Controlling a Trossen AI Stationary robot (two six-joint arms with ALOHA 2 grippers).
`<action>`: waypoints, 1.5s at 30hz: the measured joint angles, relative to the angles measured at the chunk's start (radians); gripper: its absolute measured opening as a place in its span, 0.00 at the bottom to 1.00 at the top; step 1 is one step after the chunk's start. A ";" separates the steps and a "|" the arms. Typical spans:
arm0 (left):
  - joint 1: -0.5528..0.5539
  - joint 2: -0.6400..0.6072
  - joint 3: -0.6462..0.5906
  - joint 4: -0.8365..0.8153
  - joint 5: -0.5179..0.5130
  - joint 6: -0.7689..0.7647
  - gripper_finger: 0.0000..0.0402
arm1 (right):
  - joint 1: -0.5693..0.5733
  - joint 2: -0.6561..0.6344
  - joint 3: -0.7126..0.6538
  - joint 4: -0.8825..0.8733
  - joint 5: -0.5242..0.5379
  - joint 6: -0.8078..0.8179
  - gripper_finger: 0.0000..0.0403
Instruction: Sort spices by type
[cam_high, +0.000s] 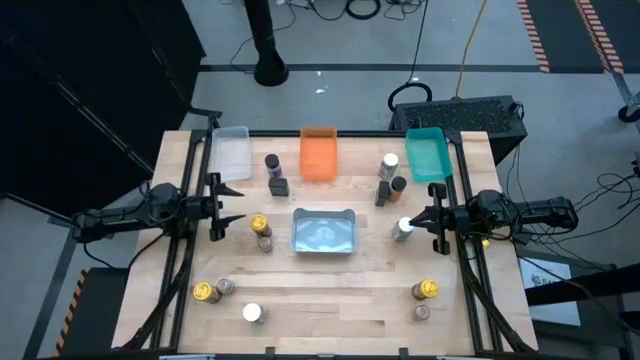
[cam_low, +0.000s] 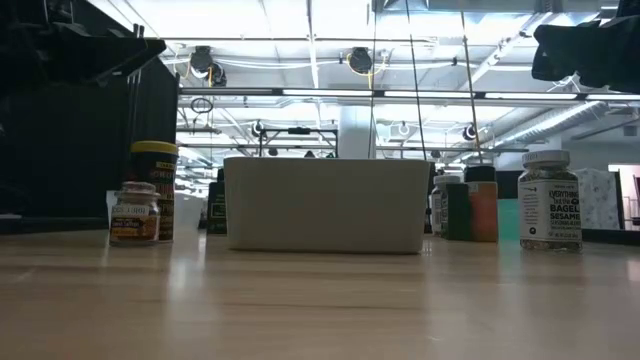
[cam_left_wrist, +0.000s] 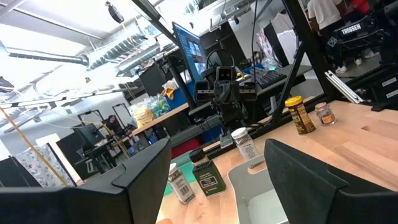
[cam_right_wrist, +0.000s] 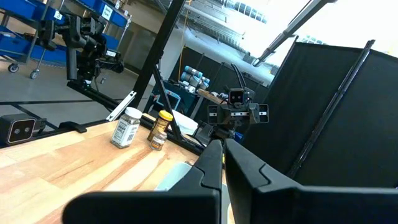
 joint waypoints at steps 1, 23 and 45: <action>0.000 0.000 0.000 0.000 0.000 0.000 0.66 | 0.000 0.000 0.000 0.000 0.000 0.000 0.00; 0.000 0.000 0.000 0.000 0.000 0.000 0.66 | 0.000 0.000 0.000 0.000 0.000 0.000 0.00; 0.000 0.000 0.000 0.010 -0.040 0.262 0.66 | 0.000 0.000 0.000 0.022 0.000 0.001 0.00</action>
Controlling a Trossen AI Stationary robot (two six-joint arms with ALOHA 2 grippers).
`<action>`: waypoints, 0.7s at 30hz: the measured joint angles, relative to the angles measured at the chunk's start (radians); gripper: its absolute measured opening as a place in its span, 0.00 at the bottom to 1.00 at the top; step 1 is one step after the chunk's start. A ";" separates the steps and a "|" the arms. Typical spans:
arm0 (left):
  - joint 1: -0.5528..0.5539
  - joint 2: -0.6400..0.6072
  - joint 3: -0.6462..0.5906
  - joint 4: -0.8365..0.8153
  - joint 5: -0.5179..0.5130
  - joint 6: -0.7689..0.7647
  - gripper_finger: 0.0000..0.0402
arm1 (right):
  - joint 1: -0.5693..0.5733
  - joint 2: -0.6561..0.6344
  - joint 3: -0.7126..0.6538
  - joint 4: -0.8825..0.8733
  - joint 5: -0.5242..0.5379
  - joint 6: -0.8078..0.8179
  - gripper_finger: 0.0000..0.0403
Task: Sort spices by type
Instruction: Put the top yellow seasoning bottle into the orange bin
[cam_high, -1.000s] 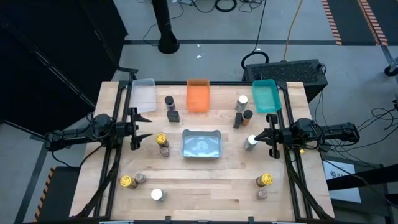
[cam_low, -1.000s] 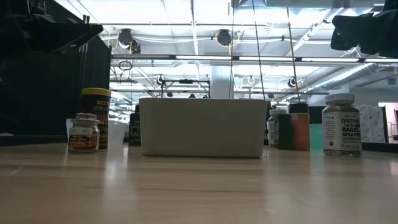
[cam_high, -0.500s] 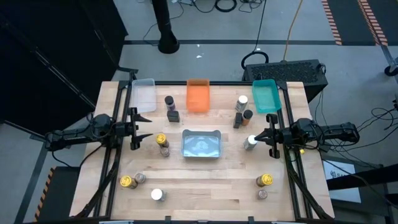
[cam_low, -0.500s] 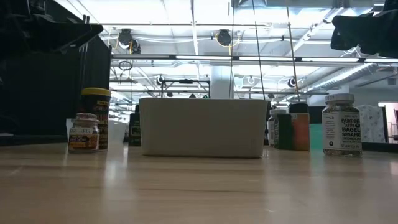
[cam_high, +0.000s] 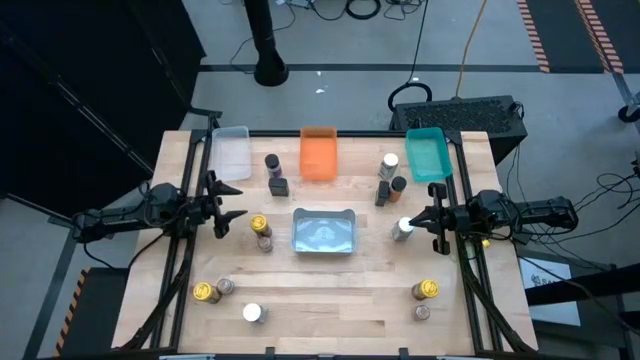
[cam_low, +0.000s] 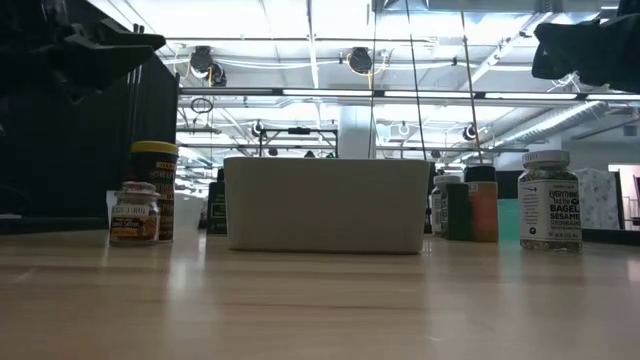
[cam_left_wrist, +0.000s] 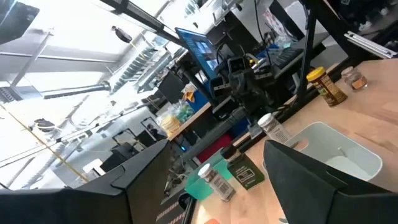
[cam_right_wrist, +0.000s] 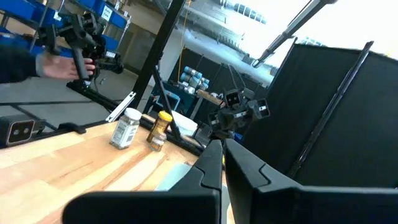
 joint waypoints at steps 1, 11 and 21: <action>0.000 0.000 0.000 0.000 0.000 0.000 0.66 | 0.000 0.000 0.000 0.012 -0.001 0.015 0.00; -0.010 0.000 0.000 0.146 0.302 -0.624 0.66 | -0.014 0.011 0.001 0.049 0.255 0.459 0.00; -0.010 0.000 0.003 0.375 0.397 -0.873 0.66 | -0.038 0.143 0.132 0.063 0.308 0.496 0.00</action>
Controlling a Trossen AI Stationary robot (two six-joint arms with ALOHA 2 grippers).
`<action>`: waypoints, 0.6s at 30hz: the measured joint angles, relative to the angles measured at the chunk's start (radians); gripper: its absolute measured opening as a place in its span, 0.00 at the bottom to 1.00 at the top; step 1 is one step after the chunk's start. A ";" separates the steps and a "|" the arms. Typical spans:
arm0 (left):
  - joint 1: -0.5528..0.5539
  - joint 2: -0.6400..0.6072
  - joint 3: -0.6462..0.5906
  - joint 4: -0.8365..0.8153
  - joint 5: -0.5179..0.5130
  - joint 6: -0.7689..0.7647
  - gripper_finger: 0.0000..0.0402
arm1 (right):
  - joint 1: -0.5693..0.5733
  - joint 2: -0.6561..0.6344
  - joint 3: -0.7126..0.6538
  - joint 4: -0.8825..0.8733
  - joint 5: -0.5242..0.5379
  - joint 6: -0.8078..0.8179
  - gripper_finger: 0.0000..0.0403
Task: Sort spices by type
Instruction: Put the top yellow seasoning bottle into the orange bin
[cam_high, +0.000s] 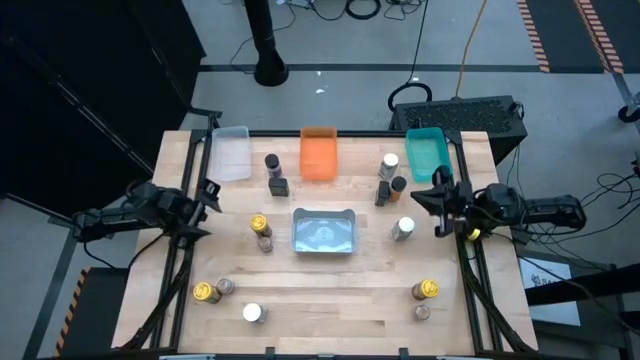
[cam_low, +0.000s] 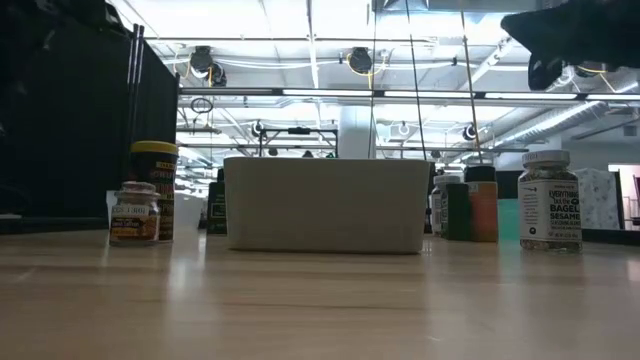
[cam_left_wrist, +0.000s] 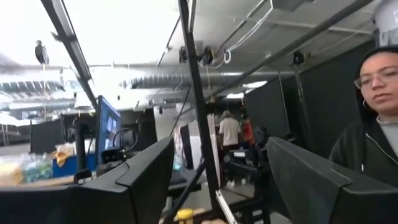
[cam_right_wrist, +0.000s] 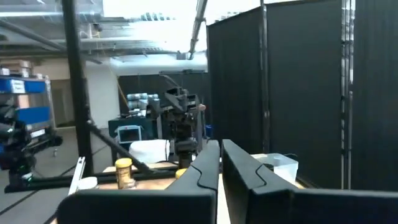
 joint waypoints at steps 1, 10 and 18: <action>0.000 0.000 0.001 -0.001 0.000 0.005 0.66 | -0.004 0.025 0.020 -0.005 0.019 0.008 0.00; 0.000 0.000 0.005 -0.025 -0.225 -0.119 0.66 | -0.063 0.251 0.236 -0.180 0.086 0.071 0.00; 0.000 0.087 0.009 -0.189 -0.492 -0.302 0.66 | -0.145 0.376 0.415 -0.344 0.087 0.081 0.00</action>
